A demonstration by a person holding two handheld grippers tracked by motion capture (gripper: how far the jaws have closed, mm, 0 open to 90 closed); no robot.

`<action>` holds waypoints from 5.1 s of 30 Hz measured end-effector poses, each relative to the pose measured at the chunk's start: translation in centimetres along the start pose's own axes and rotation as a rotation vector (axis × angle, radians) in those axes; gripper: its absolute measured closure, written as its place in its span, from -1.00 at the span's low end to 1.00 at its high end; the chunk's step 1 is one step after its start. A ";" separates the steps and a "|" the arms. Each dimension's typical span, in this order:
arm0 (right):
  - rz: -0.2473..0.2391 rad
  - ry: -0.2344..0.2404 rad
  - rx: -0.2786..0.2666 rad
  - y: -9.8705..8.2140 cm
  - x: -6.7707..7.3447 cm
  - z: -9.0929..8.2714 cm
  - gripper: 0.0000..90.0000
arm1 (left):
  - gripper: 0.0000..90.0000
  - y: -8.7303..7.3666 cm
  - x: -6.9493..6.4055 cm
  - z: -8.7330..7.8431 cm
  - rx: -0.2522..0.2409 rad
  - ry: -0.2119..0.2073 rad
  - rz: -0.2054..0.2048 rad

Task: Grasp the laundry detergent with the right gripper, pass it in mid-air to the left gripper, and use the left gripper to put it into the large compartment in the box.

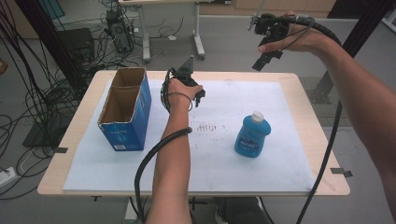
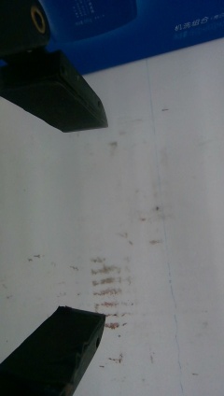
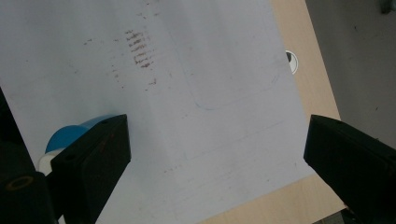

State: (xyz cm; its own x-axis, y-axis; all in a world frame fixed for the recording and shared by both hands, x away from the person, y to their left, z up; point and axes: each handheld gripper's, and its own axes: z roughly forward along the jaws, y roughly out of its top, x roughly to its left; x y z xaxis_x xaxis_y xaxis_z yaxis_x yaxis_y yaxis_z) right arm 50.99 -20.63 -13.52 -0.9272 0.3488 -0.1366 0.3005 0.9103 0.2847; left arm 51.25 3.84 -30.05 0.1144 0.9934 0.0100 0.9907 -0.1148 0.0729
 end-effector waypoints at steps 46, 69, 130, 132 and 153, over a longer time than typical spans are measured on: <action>0.088 0.043 -0.051 -10.1 1.2 -0.7 -0.84 | -0.84 -1.2 -1.8 -1.1 -0.024 0.003 0.038; 0.097 0.136 -0.198 -16.6 4.1 3.2 -0.90 | -0.84 -2.0 -1.8 -1.3 -0.028 0.010 0.047; 0.214 0.136 -0.673 -20.7 14.2 18.3 -0.96 | -0.84 -2.5 -2.1 -0.7 -0.046 0.016 0.075; 0.221 0.133 -0.691 -20.5 14.3 18.6 -0.96 | -0.84 -2.5 -2.1 -0.7 -0.047 0.017 0.074; 0.258 0.061 -0.800 -19.0 15.2 20.2 -0.98 | -0.84 -2.6 -2.3 -0.4 -0.049 0.018 0.079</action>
State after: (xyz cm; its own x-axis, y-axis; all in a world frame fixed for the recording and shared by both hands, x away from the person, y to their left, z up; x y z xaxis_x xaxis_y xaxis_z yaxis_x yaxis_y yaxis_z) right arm 35.66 -28.09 -40.13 -0.8686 0.4906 0.0702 0.2771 0.3633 0.8895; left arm 48.37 1.84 -29.84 0.1907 0.9810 0.0351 0.9738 -0.1935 0.1195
